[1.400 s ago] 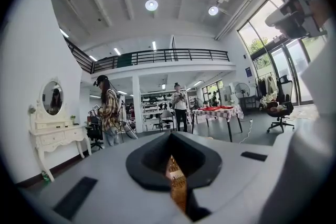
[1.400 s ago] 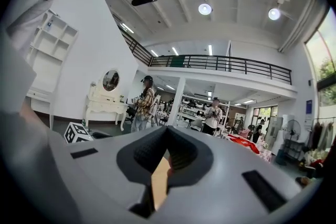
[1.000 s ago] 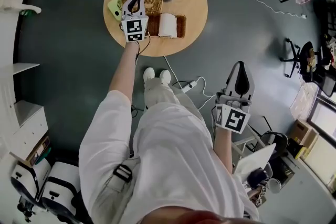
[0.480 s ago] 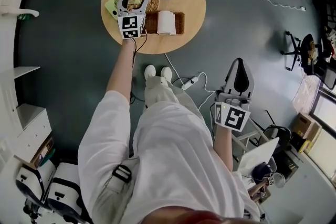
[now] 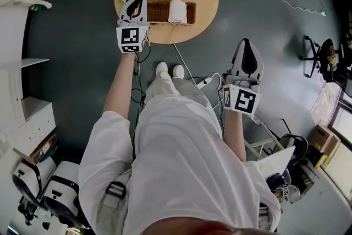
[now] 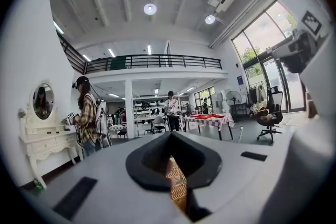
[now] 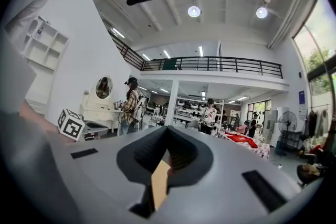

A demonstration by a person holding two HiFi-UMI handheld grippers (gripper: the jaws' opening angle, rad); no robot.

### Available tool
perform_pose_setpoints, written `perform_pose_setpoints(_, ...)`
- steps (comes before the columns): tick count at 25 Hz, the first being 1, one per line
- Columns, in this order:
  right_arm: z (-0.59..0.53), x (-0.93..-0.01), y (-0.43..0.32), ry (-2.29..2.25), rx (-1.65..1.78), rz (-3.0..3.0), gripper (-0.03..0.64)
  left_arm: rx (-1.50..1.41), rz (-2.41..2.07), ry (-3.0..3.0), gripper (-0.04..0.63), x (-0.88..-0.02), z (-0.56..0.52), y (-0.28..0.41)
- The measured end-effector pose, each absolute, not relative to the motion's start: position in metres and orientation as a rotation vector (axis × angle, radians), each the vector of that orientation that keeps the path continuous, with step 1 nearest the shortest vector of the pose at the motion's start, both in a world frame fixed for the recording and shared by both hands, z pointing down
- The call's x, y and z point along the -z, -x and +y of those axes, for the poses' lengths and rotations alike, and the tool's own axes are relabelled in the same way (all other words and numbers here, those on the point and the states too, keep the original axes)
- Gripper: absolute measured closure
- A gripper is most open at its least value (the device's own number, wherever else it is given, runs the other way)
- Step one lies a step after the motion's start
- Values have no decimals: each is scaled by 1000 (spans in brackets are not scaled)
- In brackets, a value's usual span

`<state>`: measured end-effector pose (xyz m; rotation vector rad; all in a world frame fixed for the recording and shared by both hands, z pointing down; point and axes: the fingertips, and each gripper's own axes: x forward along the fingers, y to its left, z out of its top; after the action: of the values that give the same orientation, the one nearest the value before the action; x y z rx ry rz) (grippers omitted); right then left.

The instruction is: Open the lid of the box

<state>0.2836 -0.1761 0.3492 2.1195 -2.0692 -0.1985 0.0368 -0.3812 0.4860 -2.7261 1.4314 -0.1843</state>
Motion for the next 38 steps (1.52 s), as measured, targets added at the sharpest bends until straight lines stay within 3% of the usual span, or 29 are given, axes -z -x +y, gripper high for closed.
perform_pose_setpoints(12,-175,-317,-226,-2037,233,-2418,624,165,1582,2568,601,-356,-182,17)
perform_pose_setpoints(32,21,-289,-59,-2075,238,-2341,624,40,1397,2730,600,-325,-28,121)
perform_pose_setpoints(38,48,-293,-52,-2055,167,-2362,624,9,1426,2715,600,-319,-2,122)
